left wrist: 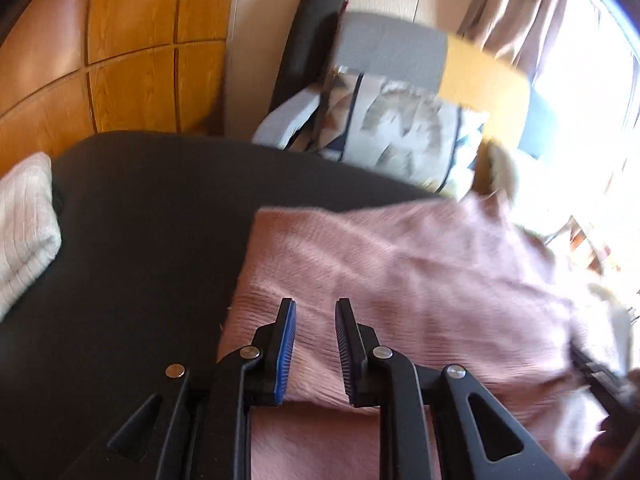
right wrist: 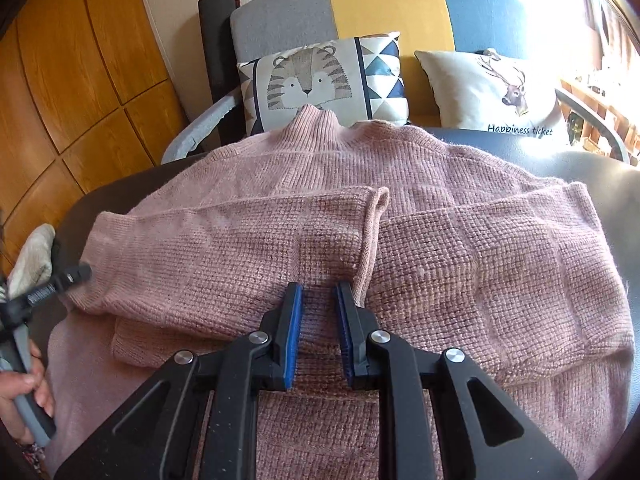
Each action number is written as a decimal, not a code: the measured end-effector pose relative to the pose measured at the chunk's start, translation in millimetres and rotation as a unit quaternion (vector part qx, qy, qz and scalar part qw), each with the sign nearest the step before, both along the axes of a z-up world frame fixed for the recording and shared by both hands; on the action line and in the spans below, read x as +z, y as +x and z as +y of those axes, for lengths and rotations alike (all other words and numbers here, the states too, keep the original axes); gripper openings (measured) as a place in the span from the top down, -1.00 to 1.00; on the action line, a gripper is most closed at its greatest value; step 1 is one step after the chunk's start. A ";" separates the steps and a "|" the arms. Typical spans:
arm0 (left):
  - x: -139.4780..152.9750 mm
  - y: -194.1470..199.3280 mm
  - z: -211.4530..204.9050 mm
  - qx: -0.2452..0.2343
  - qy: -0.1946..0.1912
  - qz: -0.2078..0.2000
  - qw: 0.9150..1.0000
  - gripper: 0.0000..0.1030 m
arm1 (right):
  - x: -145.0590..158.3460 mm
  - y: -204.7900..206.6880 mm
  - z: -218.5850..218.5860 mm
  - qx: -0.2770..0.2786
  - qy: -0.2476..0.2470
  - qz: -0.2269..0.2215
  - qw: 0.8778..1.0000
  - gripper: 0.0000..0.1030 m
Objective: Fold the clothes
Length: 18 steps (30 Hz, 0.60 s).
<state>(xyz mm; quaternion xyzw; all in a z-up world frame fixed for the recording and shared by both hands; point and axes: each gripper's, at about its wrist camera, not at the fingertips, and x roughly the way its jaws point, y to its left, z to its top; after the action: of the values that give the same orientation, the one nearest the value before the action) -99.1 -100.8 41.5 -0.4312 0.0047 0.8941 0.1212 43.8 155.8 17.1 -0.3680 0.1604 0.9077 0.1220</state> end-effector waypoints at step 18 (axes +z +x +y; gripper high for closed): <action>-0.4 -72.5 23.9 0.019 -0.028 0.012 0.999 0.60 | -1.8 0.4 -1.9 -0.005 -0.001 0.006 1.000 0.64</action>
<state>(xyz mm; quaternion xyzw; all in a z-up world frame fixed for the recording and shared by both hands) -171.6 -76.9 41.1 -0.4238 0.0232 0.9007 0.0924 44.3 154.0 15.3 -0.3620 0.1641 0.9090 0.1256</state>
